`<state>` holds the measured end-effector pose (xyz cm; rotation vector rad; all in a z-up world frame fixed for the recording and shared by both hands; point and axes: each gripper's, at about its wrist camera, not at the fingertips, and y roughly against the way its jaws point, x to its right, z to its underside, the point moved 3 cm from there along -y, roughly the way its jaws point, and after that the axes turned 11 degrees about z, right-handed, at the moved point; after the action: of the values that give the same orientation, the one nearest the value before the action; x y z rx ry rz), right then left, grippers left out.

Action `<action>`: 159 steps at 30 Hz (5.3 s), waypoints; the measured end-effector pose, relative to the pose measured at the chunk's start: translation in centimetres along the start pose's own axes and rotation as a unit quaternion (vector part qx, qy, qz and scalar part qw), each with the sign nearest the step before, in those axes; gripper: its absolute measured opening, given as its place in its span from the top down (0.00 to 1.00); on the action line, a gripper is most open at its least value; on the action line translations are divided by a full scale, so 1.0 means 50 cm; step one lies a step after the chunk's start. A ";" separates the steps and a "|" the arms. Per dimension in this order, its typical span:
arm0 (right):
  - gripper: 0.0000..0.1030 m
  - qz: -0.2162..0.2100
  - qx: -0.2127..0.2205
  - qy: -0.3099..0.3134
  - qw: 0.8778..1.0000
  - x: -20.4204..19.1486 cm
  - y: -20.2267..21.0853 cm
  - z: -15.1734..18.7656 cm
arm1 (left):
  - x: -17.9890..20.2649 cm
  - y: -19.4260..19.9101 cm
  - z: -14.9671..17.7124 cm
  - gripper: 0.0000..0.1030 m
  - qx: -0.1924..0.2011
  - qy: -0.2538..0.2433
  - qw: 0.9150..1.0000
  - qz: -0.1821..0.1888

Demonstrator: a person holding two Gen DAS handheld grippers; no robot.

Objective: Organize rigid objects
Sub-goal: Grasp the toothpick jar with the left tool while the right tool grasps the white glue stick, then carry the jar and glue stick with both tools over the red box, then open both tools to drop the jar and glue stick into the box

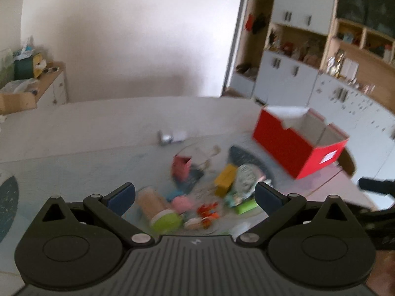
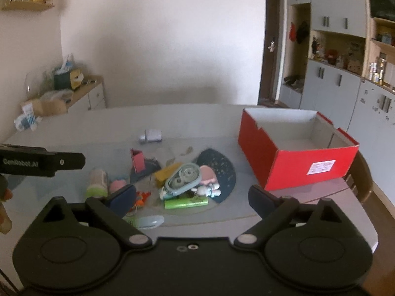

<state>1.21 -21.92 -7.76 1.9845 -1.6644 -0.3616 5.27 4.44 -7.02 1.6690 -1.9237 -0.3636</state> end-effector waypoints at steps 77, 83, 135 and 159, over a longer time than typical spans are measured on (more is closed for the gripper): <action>0.84 -0.117 -0.110 0.081 0.984 0.017 -0.125 -0.001 | -0.137 -0.160 0.084 0.59 -0.159 0.007 0.986 0.045; 0.84 -0.104 -0.104 0.030 0.989 0.138 -0.141 -0.059 | -0.057 -0.142 0.049 0.59 -0.153 -0.003 0.987 0.054; 0.84 -0.015 -0.211 0.033 0.977 0.572 -0.593 -0.141 | 0.661 -0.705 -0.151 0.58 -0.281 -0.044 0.952 0.111; 0.72 -0.047 -0.238 0.045 0.969 0.565 -0.579 -0.133 | 0.670 -0.755 -0.121 0.58 -0.332 -0.032 0.936 0.114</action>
<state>34.61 -44.73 -14.53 1.6908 -1.2809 -0.6299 37.35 -34.22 -14.87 0.9925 -1.7374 -0.8676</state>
